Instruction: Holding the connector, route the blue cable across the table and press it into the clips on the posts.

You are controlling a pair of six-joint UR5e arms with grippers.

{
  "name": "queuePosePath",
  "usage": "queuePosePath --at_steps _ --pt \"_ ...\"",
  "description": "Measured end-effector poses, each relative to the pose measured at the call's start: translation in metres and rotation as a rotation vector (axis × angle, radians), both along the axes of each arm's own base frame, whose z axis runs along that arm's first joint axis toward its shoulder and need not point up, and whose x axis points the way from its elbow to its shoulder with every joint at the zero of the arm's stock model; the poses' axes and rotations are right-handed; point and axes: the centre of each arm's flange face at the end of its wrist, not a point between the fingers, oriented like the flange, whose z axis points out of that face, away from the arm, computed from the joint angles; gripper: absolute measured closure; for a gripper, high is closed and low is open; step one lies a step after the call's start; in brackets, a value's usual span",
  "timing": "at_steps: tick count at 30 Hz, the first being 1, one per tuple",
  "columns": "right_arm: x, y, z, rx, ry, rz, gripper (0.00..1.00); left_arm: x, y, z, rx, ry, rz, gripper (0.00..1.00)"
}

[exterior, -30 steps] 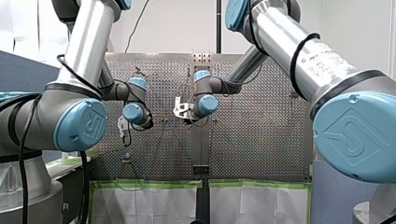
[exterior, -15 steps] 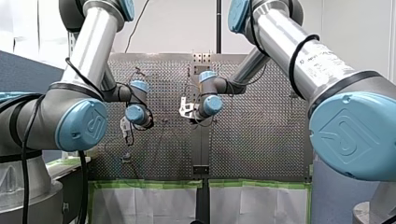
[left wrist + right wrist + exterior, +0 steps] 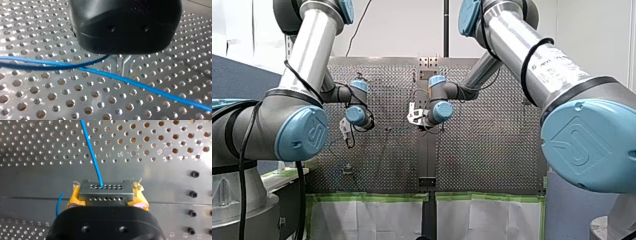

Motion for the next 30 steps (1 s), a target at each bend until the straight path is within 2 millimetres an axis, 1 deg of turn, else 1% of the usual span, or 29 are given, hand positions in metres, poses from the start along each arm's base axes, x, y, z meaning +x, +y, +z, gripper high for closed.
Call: queuePosePath --at_steps 1,2,3,4,11,16,19,23,27,30 --pt "0.000 0.000 0.000 0.000 0.000 0.000 1.00 0.000 0.000 0.000 0.000 0.002 0.000 0.35" --pt "0.000 0.000 0.000 0.000 0.000 0.000 1.00 -0.001 -0.001 0.000 0.001 0.007 0.000 0.21" --pt "0.000 0.000 0.000 0.001 0.001 0.001 1.00 -0.001 -0.001 0.000 0.003 0.013 0.000 0.21" --pt "0.000 0.000 0.000 0.002 0.001 0.001 1.00 -0.002 -0.001 -0.001 0.005 0.020 0.001 0.00" --pt "-0.004 -0.002 0.000 0.013 0.007 -0.003 1.00 -0.011 -0.001 -0.005 0.053 0.083 0.034 0.00" --pt "-0.006 -0.002 -0.001 0.023 0.015 -0.005 1.00 -0.018 -0.005 -0.008 0.089 0.126 0.034 0.00" --pt "-0.007 -0.002 -0.001 0.025 0.017 -0.007 1.00 -0.024 -0.013 -0.010 0.108 0.157 0.015 0.00" --pt "-0.009 -0.004 -0.001 0.027 0.019 -0.017 1.00 -0.038 -0.026 -0.017 0.125 0.209 -0.011 0.00" --pt "-0.013 -0.008 -0.002 0.028 0.021 -0.031 1.00 -0.052 -0.034 -0.024 0.136 0.239 -0.018 0.00" --pt "-0.015 -0.011 -0.002 0.029 0.021 -0.036 1.00 -0.062 -0.038 -0.025 0.143 0.245 -0.015 0.00"
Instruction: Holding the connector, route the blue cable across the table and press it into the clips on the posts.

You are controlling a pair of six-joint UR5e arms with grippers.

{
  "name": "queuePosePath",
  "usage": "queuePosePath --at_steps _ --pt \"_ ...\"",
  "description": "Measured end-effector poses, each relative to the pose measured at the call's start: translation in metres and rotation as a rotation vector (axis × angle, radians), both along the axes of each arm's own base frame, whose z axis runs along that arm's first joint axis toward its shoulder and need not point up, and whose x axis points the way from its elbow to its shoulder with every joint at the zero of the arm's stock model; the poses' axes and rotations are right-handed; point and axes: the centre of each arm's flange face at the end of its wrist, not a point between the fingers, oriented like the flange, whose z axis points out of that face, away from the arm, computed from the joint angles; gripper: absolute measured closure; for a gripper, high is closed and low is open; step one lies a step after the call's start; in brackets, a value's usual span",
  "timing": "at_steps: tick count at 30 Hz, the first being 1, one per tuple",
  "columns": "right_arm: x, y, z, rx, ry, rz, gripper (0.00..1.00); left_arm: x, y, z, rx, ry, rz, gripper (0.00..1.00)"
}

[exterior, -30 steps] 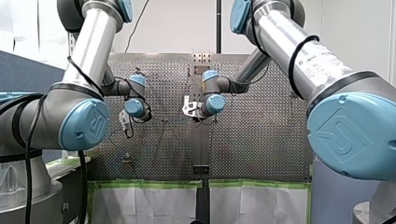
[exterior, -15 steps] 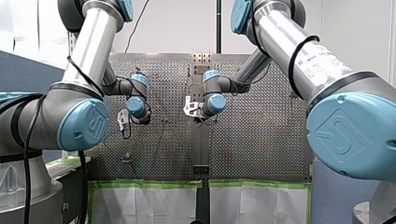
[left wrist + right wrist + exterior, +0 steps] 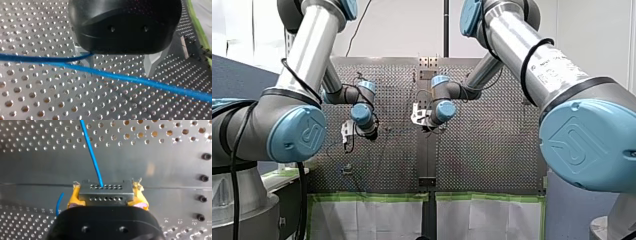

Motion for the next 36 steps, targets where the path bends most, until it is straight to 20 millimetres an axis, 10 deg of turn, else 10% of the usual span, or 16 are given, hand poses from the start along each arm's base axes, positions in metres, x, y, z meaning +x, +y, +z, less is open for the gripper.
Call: queuePosePath --at_steps 36 --pt "-0.010 -0.006 0.000 0.019 0.017 -0.014 1.00 -0.116 -0.060 0.074 -0.061 -0.126 -0.119 0.00"
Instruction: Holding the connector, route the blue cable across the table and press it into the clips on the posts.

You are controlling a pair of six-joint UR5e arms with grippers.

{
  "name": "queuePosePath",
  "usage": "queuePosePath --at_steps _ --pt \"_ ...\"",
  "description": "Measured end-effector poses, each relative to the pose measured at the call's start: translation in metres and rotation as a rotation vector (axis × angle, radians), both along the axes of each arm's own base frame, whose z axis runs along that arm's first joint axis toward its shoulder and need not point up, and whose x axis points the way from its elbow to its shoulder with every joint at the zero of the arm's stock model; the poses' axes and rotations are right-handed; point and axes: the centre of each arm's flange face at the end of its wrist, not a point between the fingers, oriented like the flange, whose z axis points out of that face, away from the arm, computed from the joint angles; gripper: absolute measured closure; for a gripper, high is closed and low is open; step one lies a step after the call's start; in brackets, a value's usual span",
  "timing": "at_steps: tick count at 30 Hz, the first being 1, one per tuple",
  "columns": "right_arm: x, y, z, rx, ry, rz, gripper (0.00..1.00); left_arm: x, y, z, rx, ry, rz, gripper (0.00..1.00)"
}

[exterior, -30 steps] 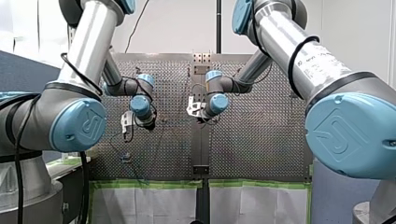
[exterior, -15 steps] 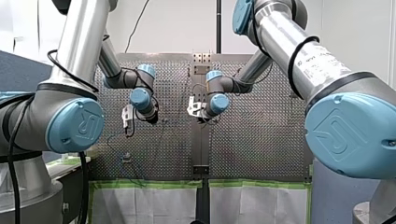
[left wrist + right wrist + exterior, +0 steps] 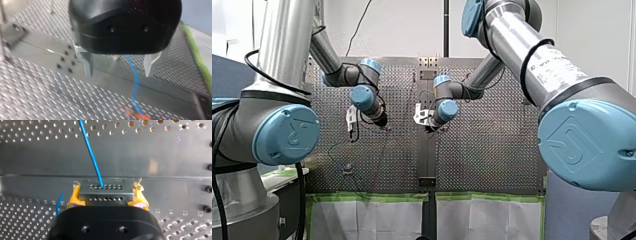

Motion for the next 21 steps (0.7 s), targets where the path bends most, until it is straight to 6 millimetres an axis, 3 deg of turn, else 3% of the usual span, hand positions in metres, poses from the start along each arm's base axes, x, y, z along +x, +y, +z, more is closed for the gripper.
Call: queuePosePath --at_steps 8,14,21 --pt "-0.004 -0.004 0.002 -0.002 -0.001 -0.008 1.00 0.010 -0.032 0.010 -0.039 -0.087 -0.003 0.00" --pt "-0.006 -0.007 0.002 -0.003 -0.002 -0.014 1.00 0.011 -0.059 -0.003 -0.035 -0.084 -0.040 0.00" --pt "-0.007 -0.008 0.002 -0.003 -0.003 -0.015 1.00 0.026 -0.074 -0.014 -0.032 -0.080 -0.056 0.00"
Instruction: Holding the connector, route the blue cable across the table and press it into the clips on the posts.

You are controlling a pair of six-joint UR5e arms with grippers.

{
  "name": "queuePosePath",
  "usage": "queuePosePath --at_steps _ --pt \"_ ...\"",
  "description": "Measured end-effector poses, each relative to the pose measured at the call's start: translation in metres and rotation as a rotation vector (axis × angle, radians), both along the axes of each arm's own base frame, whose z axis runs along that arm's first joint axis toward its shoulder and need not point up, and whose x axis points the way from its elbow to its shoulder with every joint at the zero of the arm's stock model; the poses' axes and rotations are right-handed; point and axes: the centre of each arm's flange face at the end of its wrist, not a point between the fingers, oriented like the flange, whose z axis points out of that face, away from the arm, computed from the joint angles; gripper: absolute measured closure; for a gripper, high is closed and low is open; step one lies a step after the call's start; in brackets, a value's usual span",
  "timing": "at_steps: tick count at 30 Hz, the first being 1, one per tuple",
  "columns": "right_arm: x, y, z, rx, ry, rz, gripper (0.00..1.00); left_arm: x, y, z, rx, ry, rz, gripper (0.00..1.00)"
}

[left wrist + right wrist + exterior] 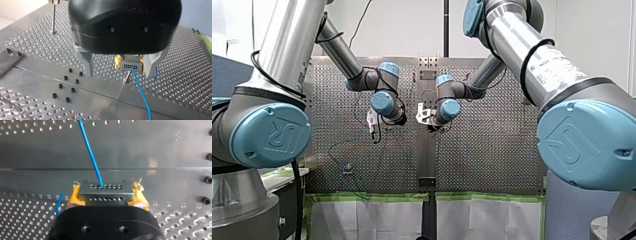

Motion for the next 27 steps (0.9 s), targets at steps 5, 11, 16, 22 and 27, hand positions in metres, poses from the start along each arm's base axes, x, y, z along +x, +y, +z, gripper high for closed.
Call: queuePosePath --at_steps 5,11,16,22,27 --pt "0.000 -0.001 0.000 0.000 0.000 -0.001 1.00 0.018 -0.006 -0.007 -0.024 -0.008 0.010 0.00" --pt "-0.001 -0.001 0.001 -0.002 -0.001 -0.002 1.00 0.032 0.001 -0.028 -0.022 0.026 0.037 0.00" --pt "-0.001 -0.001 0.001 -0.001 -0.002 -0.002 1.00 0.039 0.005 -0.045 -0.017 0.047 0.042 0.00" --pt "-0.001 -0.001 0.002 -0.003 -0.004 -0.002 1.00 0.054 0.000 -0.048 -0.027 0.042 0.034 0.00" --pt "-0.001 -0.002 0.002 -0.003 -0.005 -0.002 1.00 0.066 -0.004 -0.055 -0.022 0.063 0.033 0.00"
